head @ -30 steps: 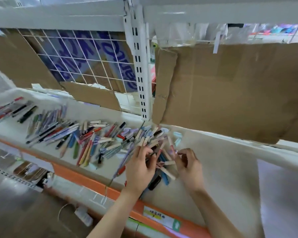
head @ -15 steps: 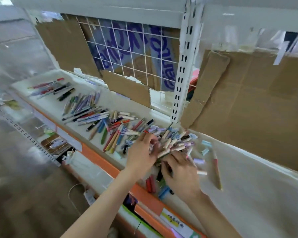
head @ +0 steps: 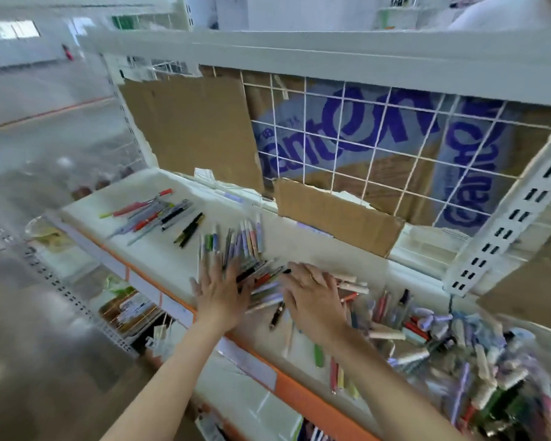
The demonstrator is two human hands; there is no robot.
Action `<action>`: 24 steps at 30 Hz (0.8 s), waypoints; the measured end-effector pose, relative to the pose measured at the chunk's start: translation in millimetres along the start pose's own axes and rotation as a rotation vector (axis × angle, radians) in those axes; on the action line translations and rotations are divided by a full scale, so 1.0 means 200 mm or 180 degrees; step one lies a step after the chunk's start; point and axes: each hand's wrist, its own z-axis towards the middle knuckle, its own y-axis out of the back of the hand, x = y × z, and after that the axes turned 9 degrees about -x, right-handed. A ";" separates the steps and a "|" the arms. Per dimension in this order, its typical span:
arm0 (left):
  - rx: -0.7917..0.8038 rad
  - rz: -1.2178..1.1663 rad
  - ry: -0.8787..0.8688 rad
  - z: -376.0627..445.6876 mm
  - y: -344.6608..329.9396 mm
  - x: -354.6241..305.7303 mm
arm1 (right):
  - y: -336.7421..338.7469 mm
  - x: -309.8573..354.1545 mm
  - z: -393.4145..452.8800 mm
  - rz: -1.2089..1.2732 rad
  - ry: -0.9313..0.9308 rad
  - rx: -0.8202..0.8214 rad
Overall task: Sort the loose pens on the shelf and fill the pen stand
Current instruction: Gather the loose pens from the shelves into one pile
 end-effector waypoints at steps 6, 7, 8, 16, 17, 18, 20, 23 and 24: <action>0.0312 0.0199 -0.0574 0.08 -0.05 0.00 | -0.09 0.03 0.07 -0.0292 -0.0306 0.0677; 0.0306 0.0161 -0.0622 0.07 -0.05 -0.01 | -0.08 0.01 0.06 -0.0278 -0.0333 0.0609; 0.0307 0.0107 -0.0636 0.05 -0.06 -0.03 | -0.08 -0.01 0.04 -0.0286 -0.0332 0.0530; 0.0388 -0.0020 -0.0543 -0.08 -0.05 -0.16 | -0.03 -0.13 -0.10 -0.0493 -0.0312 0.0159; 0.0360 -0.0044 -0.0535 -0.09 -0.06 -0.17 | -0.02 -0.14 -0.10 -0.0395 -0.0331 0.0195; 0.0313 -0.0085 -0.0514 -0.09 -0.05 -0.17 | 0.00 -0.14 -0.10 -0.0211 -0.0401 0.0250; 0.0175 -0.0155 -0.0473 -0.08 -0.03 -0.16 | 0.03 -0.14 -0.07 0.0088 -0.0526 0.0278; 0.0036 -0.0403 -0.0218 0.03 0.01 -0.11 | 0.05 -0.11 0.07 0.0330 -0.0602 0.0221; 0.0032 -0.0466 -0.0120 0.08 0.03 -0.10 | 0.05 -0.09 0.13 0.0367 -0.0618 0.0287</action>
